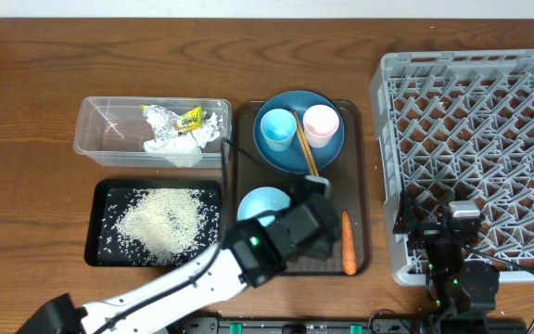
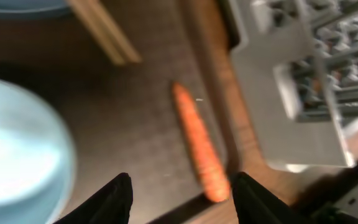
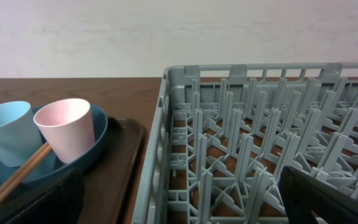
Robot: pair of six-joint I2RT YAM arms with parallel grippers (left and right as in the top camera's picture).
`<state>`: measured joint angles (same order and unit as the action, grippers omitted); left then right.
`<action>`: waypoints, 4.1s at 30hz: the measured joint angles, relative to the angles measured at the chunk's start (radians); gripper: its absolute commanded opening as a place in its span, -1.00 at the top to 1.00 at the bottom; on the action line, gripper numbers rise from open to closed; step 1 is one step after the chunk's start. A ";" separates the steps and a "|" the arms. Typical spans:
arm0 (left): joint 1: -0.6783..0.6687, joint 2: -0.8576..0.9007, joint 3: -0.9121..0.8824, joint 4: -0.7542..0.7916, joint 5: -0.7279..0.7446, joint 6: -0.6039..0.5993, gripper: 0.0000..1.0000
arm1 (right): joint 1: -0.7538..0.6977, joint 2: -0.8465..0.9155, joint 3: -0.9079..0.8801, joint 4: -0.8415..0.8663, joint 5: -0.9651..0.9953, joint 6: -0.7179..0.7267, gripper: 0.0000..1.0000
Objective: Sort waste into correct bins and load items into the dishwasher rack
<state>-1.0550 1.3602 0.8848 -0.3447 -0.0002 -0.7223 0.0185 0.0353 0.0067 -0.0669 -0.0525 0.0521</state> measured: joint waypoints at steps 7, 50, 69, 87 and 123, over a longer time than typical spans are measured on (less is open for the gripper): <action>-0.055 0.125 0.001 0.131 0.000 -0.040 -0.08 | 0.000 0.000 0.000 0.000 0.000 0.000 -0.98; -0.140 0.399 0.021 0.146 -0.082 -0.006 0.56 | 0.000 0.000 0.000 0.000 0.000 0.000 -0.99; -0.140 0.014 0.021 -0.073 -0.178 -0.003 0.63 | 0.000 0.000 0.000 0.000 0.000 0.000 -0.99; 0.267 -0.218 0.011 -0.678 -0.430 -0.124 0.70 | 0.000 0.000 0.000 0.000 0.000 0.000 -0.98; 0.462 -0.186 -0.279 -0.436 -0.418 -0.138 0.69 | 0.000 0.000 0.000 0.000 0.000 0.000 -0.98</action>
<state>-0.5926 1.1744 0.6060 -0.7803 -0.4179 -0.8604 0.0185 0.0357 0.0071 -0.0673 -0.0528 0.0521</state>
